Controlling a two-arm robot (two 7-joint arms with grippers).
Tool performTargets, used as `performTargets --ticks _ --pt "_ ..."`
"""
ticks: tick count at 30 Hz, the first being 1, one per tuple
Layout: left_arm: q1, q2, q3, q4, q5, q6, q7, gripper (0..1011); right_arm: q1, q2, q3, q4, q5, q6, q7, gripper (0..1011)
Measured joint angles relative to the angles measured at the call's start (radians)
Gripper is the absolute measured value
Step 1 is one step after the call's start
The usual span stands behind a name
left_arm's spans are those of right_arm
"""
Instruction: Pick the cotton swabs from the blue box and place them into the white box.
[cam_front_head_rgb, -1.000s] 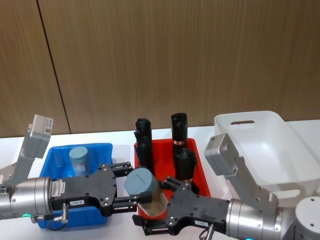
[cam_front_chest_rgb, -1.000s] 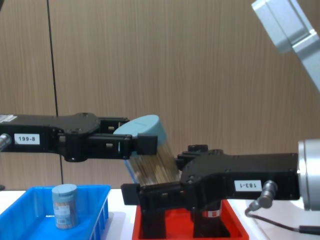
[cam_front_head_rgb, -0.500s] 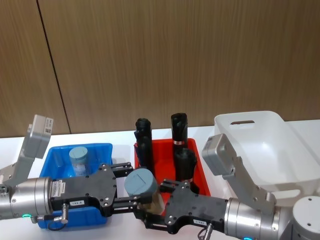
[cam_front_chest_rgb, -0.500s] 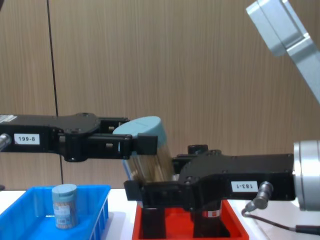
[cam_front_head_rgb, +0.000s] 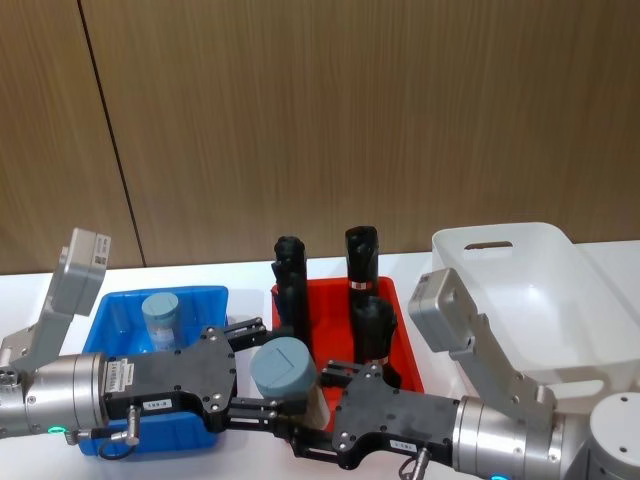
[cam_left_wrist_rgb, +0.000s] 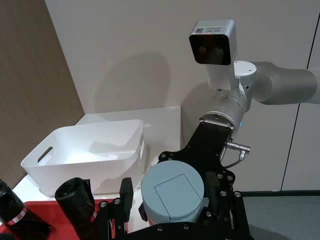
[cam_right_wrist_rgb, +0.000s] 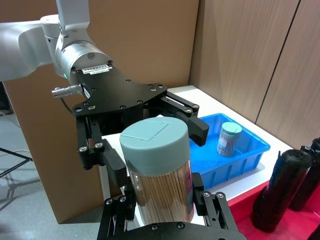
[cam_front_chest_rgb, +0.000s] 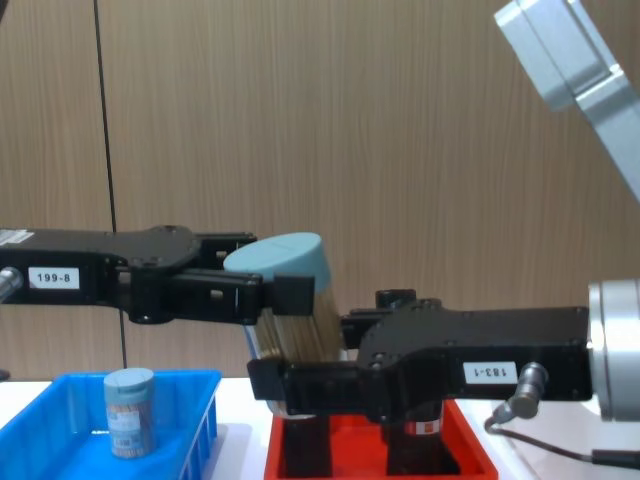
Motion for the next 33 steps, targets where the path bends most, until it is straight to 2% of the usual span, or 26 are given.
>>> performTargets --ticks 5,20,33 --pt "0.000 0.000 0.000 0.000 0.000 0.000 0.000 1003 0.001 0.003 -0.001 0.000 0.005 -0.002 0.000 649" --pt "0.000 0.000 0.000 0.000 -0.001 0.000 0.000 1004 -0.008 0.028 0.011 -0.006 0.041 -0.013 -0.035 650" --pt "0.000 0.000 0.000 0.000 -0.001 0.000 0.000 1004 -0.033 0.093 0.060 -0.001 0.100 -0.046 -0.121 650"
